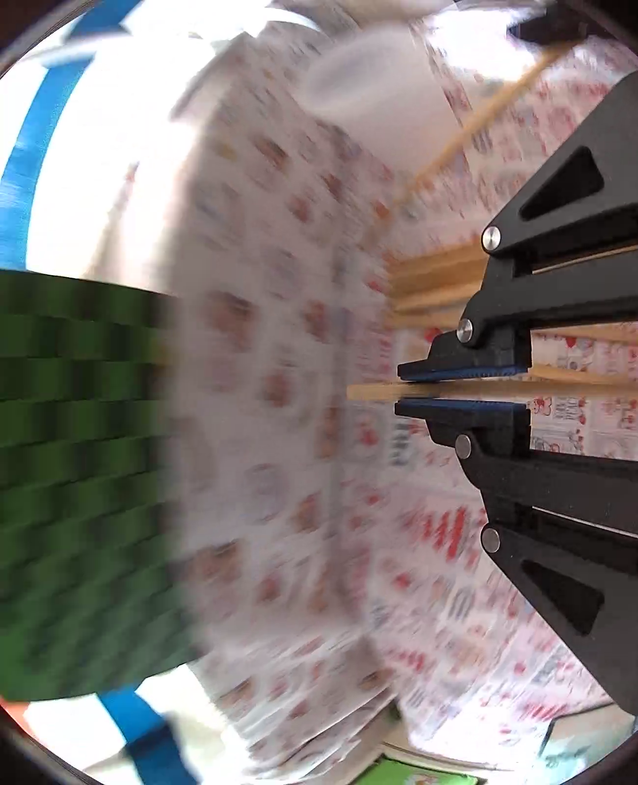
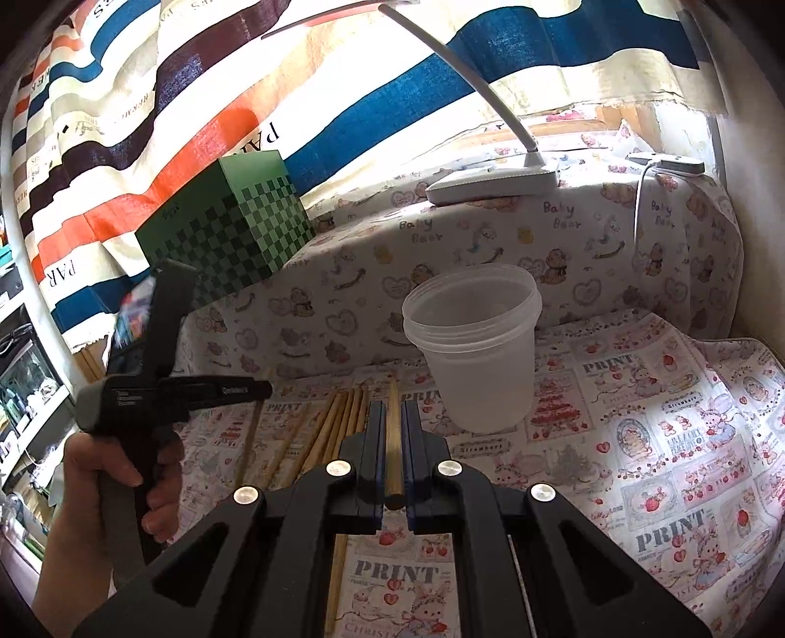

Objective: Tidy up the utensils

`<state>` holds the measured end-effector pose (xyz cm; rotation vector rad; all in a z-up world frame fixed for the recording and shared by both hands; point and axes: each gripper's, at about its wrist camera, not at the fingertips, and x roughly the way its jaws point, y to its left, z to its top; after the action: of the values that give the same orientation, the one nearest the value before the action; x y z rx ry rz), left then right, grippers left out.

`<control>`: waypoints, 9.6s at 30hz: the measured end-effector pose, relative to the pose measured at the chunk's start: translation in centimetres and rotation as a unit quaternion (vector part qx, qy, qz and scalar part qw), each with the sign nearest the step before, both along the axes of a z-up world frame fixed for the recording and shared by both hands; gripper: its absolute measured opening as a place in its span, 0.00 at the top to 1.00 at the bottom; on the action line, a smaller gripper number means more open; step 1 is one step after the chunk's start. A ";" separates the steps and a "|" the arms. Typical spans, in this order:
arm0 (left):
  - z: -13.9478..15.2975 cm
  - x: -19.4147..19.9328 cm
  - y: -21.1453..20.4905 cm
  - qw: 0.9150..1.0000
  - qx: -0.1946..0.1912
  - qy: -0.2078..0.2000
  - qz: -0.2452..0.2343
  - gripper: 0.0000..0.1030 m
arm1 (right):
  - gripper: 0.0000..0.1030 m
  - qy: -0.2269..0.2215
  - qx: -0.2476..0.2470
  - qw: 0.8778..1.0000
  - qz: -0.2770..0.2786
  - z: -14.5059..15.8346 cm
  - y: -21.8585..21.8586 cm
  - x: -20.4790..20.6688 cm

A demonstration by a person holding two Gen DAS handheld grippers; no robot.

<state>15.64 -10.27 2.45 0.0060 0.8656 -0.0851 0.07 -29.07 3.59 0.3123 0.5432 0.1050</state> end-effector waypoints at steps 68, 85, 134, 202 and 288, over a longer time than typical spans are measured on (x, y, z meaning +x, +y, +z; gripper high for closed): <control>6.7 -15.1 10.0 0.947 -0.198 -0.252 -0.019 0.94 | 0.93 -0.188 -0.021 0.982 -0.002 5.4 -1.7 -5.9; 9.5 -16.1 9.2 0.925 -0.203 -0.321 0.013 0.95 | 0.93 -0.149 -0.016 0.989 -0.008 7.8 -2.8 -4.9; 9.9 -8.5 -7.7 0.941 -0.130 -0.297 -0.096 0.74 | 0.88 -0.052 -0.002 0.997 -0.056 6.9 -9.6 5.1; -3.9 -8.8 3.6 0.998 -0.057 0.021 -0.022 0.56 | 0.70 0.178 -0.065 0.978 0.085 -3.5 2.8 4.3; -4.2 -9.5 1.8 0.992 -0.009 0.056 -0.109 0.76 | 0.92 -0.050 -0.044 0.998 0.004 2.6 1.8 -2.2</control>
<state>6.12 -8.51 -1.71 0.0805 0.9752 -0.3006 -2.15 -27.25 6.16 0.2176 0.4487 0.1025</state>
